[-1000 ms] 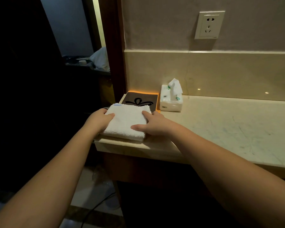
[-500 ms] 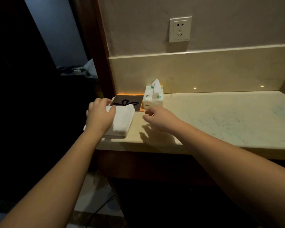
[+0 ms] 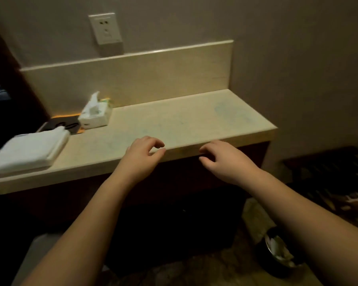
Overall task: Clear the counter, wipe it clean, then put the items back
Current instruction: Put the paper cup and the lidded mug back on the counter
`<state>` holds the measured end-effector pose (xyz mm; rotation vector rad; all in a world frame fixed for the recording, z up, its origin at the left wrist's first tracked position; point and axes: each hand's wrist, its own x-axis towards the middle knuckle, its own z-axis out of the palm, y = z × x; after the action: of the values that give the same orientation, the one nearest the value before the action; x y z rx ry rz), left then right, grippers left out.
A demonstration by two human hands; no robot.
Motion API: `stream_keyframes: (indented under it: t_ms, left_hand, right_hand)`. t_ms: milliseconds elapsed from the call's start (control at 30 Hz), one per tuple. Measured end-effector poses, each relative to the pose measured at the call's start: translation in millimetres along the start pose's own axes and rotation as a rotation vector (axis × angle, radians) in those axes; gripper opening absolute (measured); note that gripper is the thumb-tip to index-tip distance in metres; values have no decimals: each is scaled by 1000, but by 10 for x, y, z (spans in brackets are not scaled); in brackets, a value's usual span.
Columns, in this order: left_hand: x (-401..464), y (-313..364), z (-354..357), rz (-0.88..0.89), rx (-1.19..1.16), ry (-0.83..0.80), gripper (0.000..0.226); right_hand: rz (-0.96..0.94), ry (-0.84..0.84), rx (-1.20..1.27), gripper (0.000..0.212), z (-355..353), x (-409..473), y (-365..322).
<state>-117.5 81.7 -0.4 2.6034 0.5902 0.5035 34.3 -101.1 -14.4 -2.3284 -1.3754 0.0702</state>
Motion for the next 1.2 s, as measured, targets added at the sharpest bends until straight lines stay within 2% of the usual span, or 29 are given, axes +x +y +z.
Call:
stream_keyframes:
  t_ms: [100, 233, 333, 533, 667, 800, 967, 1200]
  left_hand:
    - [-35, 509, 503, 51, -43, -46, 7]
    - [-68, 1184, 1150, 77, -76, -206, 19]
    - [-78, 1702, 1588, 81, -101, -320, 26]
    - [-30, 2531, 2341, 228, -116, -400, 24]
    - [70, 3036, 2789, 270, -163, -480, 25]
    - [234, 3488, 3296, 228, -307, -548, 25]
    - [676, 4167, 4042, 194, -440, -685, 21]
    - [1458, 5328, 4832, 182, -480, -886, 16]
  right_hand:
    - [113, -20, -17, 41, -131, -562, 567]
    - [280, -73, -11, 41, -264, -1259, 1258]
    - [417, -45, -5, 41, -308, -1735, 1686]
    - [674, 15, 13, 40, -428, -2569, 2342]
    - [858, 91, 132, 40, -496, -3027, 2721]
    - [1060, 240, 245, 42, -528, -3391, 3211]
    - [1254, 322, 230, 42, -733, -3693, 4017]
    - [1528, 426, 276, 40, -1278, -3906, 5196]
